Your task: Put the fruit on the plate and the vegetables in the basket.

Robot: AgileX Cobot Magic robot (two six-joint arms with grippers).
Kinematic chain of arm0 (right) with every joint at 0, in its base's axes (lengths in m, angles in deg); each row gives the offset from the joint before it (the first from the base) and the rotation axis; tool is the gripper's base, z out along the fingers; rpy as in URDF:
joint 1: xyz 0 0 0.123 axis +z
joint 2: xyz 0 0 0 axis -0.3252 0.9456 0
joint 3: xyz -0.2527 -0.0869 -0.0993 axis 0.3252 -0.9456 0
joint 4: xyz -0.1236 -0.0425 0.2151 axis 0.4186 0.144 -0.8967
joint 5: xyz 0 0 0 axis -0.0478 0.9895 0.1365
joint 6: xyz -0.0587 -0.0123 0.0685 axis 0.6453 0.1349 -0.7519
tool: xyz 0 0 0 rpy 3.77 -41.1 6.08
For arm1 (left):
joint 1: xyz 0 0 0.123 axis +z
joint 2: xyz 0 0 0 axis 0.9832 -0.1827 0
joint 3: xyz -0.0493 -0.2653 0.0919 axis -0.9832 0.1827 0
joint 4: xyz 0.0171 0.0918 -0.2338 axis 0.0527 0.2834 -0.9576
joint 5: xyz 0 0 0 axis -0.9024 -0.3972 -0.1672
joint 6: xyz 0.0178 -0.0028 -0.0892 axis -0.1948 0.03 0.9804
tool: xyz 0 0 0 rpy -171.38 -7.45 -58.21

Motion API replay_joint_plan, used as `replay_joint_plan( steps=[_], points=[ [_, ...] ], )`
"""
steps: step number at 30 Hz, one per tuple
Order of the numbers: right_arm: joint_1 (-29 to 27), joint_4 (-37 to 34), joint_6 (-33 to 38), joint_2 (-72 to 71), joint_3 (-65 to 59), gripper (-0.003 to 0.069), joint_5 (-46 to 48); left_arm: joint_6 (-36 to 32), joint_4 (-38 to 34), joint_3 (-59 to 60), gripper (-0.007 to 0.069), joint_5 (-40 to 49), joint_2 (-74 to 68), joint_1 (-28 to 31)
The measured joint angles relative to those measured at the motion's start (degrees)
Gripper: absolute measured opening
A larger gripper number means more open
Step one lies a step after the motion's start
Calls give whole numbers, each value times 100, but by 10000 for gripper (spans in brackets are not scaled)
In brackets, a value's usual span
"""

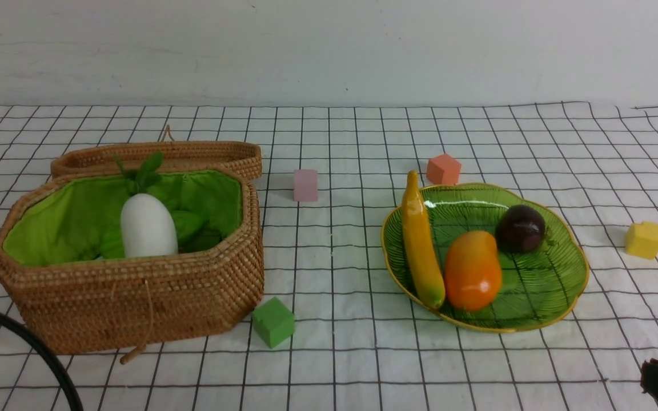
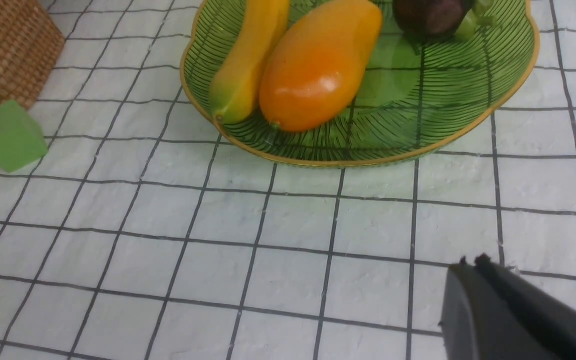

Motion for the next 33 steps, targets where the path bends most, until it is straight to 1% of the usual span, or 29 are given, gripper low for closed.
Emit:
replay_joint_plan(
  steps=[6, 9, 10, 13, 15, 17, 18, 19, 20, 22, 24, 27, 33],
  points=[
    [0, 0, 0, 0, 0, -8, -4, 0, 0, 0, 179, 0, 56, 0],
    [0, 0, 0, 0, -6, -8, -4, -5, 217, 148, 183, -259, 592, 0],
    [0, 0, 0, 0, -6, -8, -4, -17, 312, 212, 183, -431, 795, 10],
    [0, 0, 0, 0, -6, -6, -4, -89, 738, 640, 185, -1488, 1710, 193],
    [0, 0, 0, 0, -6, -6, -4, -107, 825, 977, 186, -2169, 2286, 394],
    [0, 0, 0, 0, -6, -4, -4, -142, 718, 1484, 186, -2857, 2905, 690],
    [0, 0, 0, 0, -6, -3, -4, -189, 653, 1704, 186, -3035, 3068, 805],
    [0, 0, 0, 0, -6, -3, -4, -343, 436, 2106, 187, -3254, 3329, 995],
    [0, 0, 0, 0, -6, -3, -4, -374, 404, 2224, 187, -3268, 3342, 1044],
    [0, 2, 0, 0, -6, -1, -7, -940, -106, 3009, 192, -3367, 3394, 1325],
    [0, 2, -5, 0, -6, 0, -5, -1239, -334, 3430, 195, -3291, 3394, 1425],
    [0, 2, -5, 0, -6, 3, -10, -1537, -497, 3573, 200, -3314, 3394, 1431],
    [0, 2, -5, 0, -6, 8, -3, -1589, -549, 3581, 209, -3389, 3394, 1431]
  ],
)
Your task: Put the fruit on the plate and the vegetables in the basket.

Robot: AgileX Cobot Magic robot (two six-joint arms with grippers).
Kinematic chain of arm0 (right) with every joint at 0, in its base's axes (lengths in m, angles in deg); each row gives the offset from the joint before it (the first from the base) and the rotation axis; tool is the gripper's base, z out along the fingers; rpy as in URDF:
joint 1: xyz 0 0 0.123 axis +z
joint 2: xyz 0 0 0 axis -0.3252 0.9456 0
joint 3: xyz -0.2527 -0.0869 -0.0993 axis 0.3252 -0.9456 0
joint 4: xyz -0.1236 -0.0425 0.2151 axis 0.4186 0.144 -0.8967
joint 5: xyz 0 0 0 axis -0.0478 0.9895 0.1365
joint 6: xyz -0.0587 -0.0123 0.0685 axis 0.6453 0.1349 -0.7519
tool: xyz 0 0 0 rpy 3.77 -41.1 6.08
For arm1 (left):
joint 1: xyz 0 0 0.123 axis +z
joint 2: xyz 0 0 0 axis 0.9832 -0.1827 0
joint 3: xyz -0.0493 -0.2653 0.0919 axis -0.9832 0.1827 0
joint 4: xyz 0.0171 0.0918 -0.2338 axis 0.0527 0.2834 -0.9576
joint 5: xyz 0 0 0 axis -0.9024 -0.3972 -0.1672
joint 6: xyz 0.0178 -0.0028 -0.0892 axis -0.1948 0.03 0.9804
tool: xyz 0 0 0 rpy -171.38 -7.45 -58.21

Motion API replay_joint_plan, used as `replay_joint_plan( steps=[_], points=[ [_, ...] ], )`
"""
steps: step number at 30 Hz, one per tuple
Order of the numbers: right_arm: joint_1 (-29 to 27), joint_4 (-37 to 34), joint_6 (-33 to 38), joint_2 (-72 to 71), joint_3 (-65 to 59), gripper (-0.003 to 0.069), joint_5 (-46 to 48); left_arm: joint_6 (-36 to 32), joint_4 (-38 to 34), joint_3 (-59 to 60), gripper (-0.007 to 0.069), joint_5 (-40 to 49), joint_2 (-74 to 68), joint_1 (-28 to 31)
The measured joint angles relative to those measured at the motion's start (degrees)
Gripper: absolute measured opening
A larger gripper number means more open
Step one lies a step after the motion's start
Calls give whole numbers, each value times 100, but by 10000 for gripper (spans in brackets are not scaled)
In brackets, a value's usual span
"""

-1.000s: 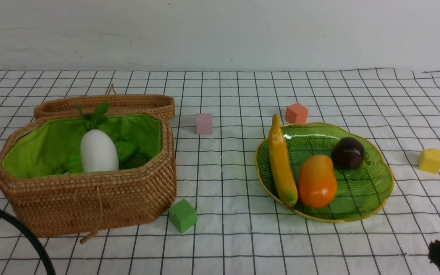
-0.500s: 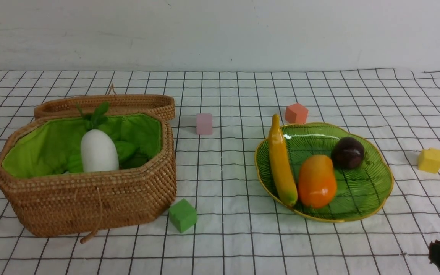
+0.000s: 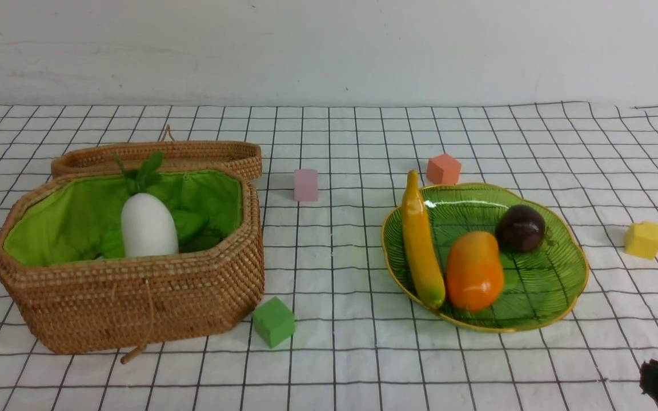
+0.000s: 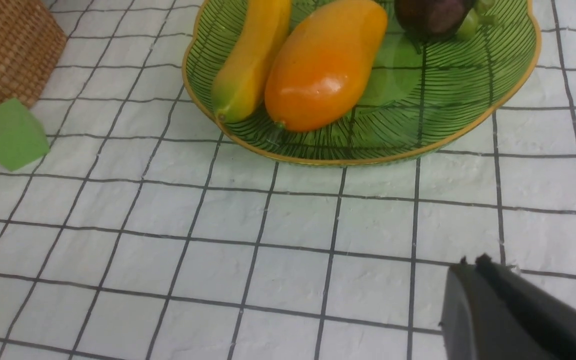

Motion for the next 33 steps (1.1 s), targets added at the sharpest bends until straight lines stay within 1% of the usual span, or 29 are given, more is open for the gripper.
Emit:
replay_joint_plan(
  steps=[8, 13, 16, 20, 22, 24, 25, 27, 28, 29, 33],
  points=[
    [0, 0, 0, 0, 0, 17, 0, -36, 12, 0, 218, -30, 0, 0],
    [0, 0, 0, 0, 0, 22, 3, -176, 409, 0, 218, -56, 0, 0],
    [0, 0, 0, 0, 0, 26, 3, -192, 455, 0, 221, -74, 0, 0],
    [0, 0, 0, 0, 0, 27, 3, -197, 513, 10, 223, -324, 0, 0],
    [0, 0, 0, 0, 0, 28, 3, -138, 397, 14, 218, -620, 0, 0],
    [0, 0, 0, 0, 0, 28, 3, -58, 242, 14, 190, -700, 0, 0],
    [0, 0, 0, 0, 0, 28, 3, -2, 162, 14, 157, -670, 0, 0],
    [0, 0, 0, 0, 0, 29, 3, 131, 84, 14, 57, -431, 0, 0],
    [0, 0, 0, 0, 0, 29, 3, 131, 84, 14, 57, -393, 0, 0],
    [0, 0, 0, 0, 0, 29, 3, 217, 70, 17, -6, -190, 0, 0],
    [0, 0, -5, 0, 0, 29, 3, 265, 70, 17, -13, -49, 0, 0]
  ],
)
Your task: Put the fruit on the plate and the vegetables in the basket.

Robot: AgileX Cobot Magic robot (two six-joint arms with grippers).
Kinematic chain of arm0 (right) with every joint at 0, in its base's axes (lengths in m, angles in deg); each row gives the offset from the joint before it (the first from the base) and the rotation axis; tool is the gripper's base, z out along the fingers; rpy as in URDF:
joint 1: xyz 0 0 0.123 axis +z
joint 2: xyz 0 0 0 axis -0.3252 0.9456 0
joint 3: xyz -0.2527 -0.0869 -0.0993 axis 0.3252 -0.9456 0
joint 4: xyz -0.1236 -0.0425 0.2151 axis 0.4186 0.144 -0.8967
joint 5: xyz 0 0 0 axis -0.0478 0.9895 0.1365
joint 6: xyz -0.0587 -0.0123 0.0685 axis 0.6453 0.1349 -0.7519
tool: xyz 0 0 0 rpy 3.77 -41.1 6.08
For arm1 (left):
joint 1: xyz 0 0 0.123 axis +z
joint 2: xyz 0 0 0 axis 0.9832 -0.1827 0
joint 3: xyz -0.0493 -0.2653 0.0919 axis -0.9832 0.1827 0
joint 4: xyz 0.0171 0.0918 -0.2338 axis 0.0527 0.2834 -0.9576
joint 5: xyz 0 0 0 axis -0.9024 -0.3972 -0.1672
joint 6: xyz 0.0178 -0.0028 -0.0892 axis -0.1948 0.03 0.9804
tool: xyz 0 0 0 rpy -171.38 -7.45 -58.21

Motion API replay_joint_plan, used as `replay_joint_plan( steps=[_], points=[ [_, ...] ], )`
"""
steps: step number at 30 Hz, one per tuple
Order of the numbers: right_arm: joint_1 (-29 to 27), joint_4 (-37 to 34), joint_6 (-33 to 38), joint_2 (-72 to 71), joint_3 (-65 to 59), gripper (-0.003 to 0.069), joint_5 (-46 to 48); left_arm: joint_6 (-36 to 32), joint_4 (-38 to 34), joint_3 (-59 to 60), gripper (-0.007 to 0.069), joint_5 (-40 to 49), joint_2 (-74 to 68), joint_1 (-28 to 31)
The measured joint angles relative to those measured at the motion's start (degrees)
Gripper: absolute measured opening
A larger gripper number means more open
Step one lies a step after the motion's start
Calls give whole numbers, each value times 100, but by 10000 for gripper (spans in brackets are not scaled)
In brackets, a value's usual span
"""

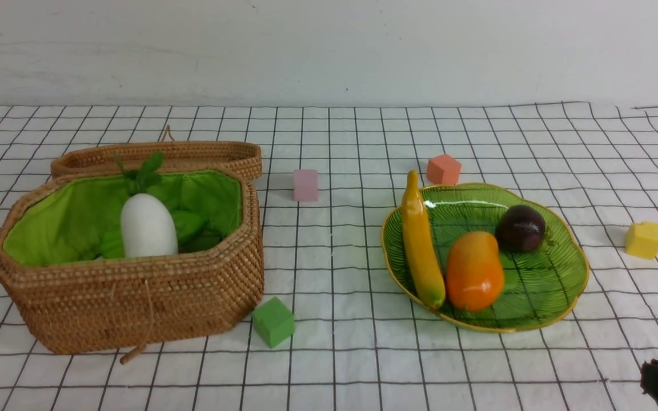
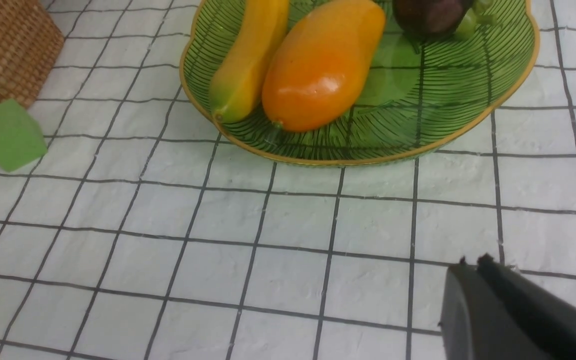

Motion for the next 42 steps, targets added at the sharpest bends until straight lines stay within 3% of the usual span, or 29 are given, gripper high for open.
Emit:
replay_joint_plan(
  steps=[19, 24, 32, 42],
  points=[
    [-47, 0, -36, -290, 0, 46, 99, 38, 0, 0, -13, 26, 0, 0],
    [-873, 514, 218, -1608, -109, 48, 434, 38, 0, 0, -13, 30, 0, 5],
    [-2008, 1132, 224, -3844, -1496, 57, 1091, 38, 0, 0, -13, 26, -5, 5],
    [-2111, 1094, 224, -3905, -1534, 71, 1156, 38, 0, 0, -13, 28, -5, 5]
  ],
)
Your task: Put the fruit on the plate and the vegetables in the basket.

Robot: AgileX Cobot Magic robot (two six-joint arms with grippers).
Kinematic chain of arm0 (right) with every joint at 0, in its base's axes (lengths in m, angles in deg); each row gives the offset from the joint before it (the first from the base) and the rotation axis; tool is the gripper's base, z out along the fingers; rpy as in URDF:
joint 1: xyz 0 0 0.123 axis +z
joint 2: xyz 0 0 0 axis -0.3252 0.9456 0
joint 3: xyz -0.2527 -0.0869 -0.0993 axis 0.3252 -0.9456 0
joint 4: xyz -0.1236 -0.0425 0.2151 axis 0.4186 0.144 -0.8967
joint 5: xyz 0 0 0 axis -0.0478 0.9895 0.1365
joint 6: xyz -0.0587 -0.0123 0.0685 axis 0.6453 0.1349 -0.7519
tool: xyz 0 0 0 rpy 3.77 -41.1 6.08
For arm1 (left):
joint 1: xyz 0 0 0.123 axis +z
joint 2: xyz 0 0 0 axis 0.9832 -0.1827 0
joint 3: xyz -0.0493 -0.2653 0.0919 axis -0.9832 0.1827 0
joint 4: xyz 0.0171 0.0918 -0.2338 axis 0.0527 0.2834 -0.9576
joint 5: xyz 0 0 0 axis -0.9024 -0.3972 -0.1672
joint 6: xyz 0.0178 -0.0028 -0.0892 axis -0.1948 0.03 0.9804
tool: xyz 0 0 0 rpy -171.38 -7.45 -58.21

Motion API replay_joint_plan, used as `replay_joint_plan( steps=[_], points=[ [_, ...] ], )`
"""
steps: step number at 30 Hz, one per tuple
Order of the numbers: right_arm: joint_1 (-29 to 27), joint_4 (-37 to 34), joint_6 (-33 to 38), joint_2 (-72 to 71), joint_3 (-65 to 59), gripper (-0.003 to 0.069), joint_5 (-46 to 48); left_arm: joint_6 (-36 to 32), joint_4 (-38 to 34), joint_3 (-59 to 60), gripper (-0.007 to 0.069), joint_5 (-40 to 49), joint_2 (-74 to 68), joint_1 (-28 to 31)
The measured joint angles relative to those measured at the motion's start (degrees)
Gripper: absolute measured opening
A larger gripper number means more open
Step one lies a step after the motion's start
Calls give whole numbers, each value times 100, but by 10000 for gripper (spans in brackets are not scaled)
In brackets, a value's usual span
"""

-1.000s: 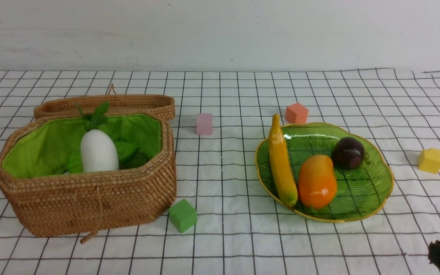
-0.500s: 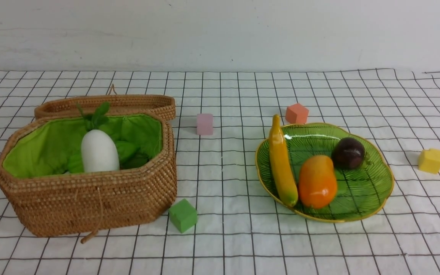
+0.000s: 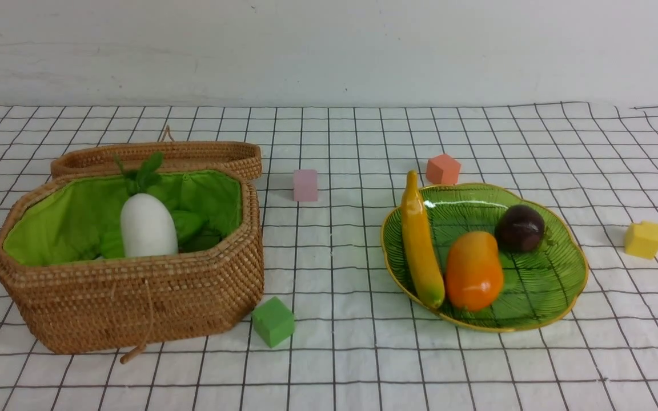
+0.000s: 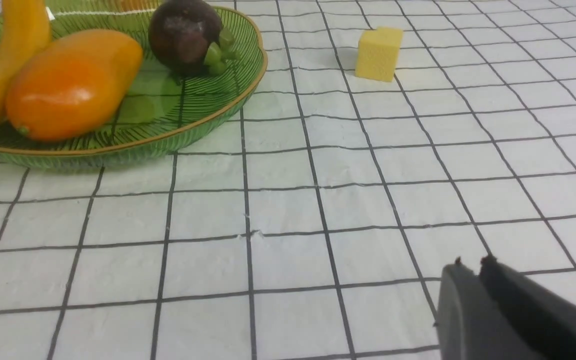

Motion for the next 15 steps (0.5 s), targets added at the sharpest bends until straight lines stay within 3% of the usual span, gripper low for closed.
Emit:
replay_joint_plan(
  steps=[15],
  points=[
    [0, 0, 0, 0, -2, 92, 0, 0, 0, 0, -5, 0, 0, 0]
  ],
)
